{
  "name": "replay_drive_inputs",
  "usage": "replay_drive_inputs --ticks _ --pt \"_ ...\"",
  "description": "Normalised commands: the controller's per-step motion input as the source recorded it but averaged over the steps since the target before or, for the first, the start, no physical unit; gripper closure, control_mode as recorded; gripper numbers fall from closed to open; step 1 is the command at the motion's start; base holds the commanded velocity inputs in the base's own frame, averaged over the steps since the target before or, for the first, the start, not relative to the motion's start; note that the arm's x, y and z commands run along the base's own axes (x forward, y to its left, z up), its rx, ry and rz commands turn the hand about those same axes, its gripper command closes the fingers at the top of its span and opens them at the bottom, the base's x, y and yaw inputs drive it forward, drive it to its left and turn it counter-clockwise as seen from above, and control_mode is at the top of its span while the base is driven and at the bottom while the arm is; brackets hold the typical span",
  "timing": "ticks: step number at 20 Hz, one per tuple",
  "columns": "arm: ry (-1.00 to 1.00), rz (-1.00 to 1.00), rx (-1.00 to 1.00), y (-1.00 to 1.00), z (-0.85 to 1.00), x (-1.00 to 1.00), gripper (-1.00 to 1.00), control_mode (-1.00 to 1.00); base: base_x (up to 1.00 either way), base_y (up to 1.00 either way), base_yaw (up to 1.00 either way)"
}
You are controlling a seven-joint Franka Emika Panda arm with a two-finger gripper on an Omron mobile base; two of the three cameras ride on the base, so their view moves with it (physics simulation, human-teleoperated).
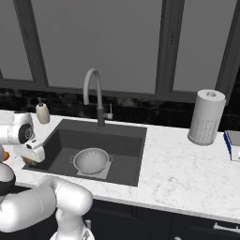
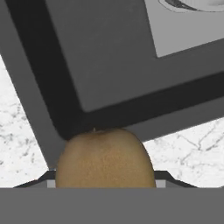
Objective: Put the colander in the sink, put the tangerine, kiwi, pear in the colander, and turn on the sink faucet and pour water over the colander.
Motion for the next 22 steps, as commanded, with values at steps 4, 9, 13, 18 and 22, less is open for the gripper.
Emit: replay_drive_inputs --ticks 4,9,13,18,22 --pt "0.00 -0.06 0.00 -0.86 0.00 0.29 1.00 -1.00 0.00 0.00 0.00" --pt "0.00 -0.05 0.00 -0.81 0.00 0.34 1.00 -1.00 0.00 0.00 0.00" --pt "0.00 -0.05 -0.01 -0.67 -0.01 0.40 1.00 -1.00 0.00 0.00 0.00" --pt "0.00 -0.06 -0.03 -0.45 -0.03 0.39 1.00 -1.00 0.00 0.00 0.00" --pt "0.00 -0.07 -0.05 -0.02 -0.16 0.20 1.00 -1.00 0.00 0.00 0.00"
